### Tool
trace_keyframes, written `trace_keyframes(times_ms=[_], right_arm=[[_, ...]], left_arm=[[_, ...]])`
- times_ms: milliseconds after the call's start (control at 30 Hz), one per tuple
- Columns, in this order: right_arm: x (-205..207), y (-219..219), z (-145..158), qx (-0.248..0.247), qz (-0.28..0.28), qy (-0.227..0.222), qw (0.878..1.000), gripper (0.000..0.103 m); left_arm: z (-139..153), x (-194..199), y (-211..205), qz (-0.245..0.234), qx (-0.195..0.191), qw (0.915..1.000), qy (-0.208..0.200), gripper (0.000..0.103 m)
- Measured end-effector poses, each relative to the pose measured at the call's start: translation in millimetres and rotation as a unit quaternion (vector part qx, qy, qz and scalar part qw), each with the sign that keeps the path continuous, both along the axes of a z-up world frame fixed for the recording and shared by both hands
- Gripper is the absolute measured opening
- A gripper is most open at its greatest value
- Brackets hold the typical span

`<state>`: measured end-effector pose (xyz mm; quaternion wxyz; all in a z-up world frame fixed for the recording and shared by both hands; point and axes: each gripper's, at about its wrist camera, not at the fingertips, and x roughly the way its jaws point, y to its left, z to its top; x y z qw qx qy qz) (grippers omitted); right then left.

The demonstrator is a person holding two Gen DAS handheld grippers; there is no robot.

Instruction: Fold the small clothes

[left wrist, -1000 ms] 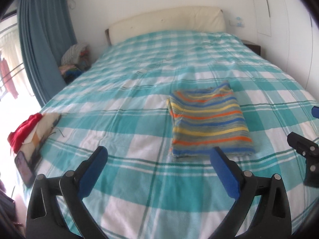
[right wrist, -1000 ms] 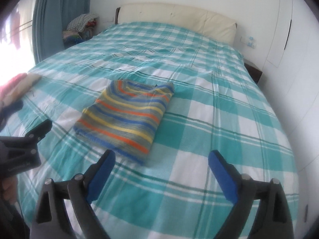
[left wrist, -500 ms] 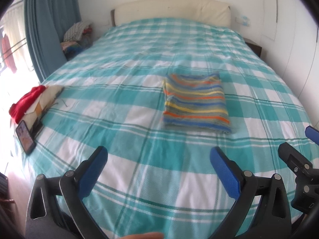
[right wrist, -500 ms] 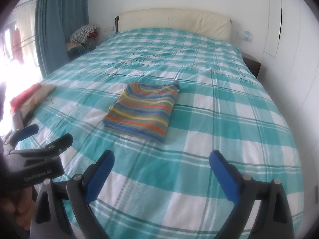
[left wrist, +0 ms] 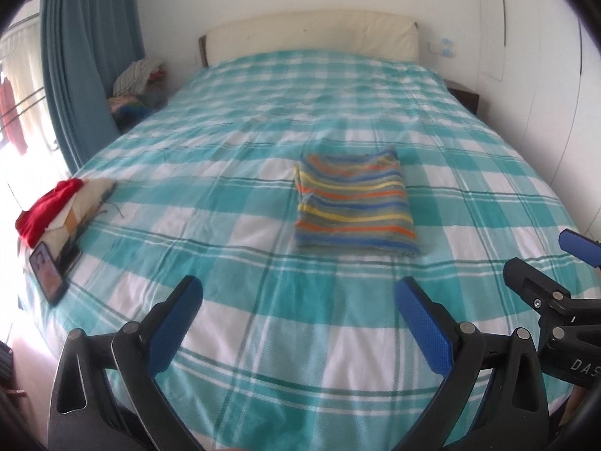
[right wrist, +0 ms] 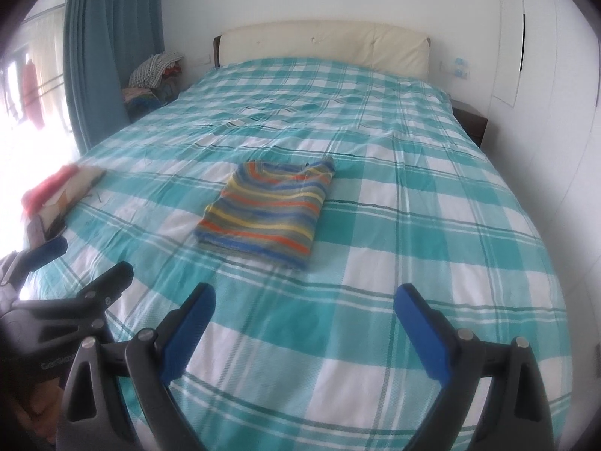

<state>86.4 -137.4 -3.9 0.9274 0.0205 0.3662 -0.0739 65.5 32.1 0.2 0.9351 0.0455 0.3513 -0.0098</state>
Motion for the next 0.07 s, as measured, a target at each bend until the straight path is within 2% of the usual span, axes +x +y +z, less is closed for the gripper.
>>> trace_keyframes(times_ms=[67], right_arm=[[0.3, 0.4, -1.3, 0.002, 0.001, 0.001, 1.000, 0.095]], left_arm=[[2.2, -1.4, -0.3, 0.002, 0.000, 1.0000, -0.004, 0.103]])
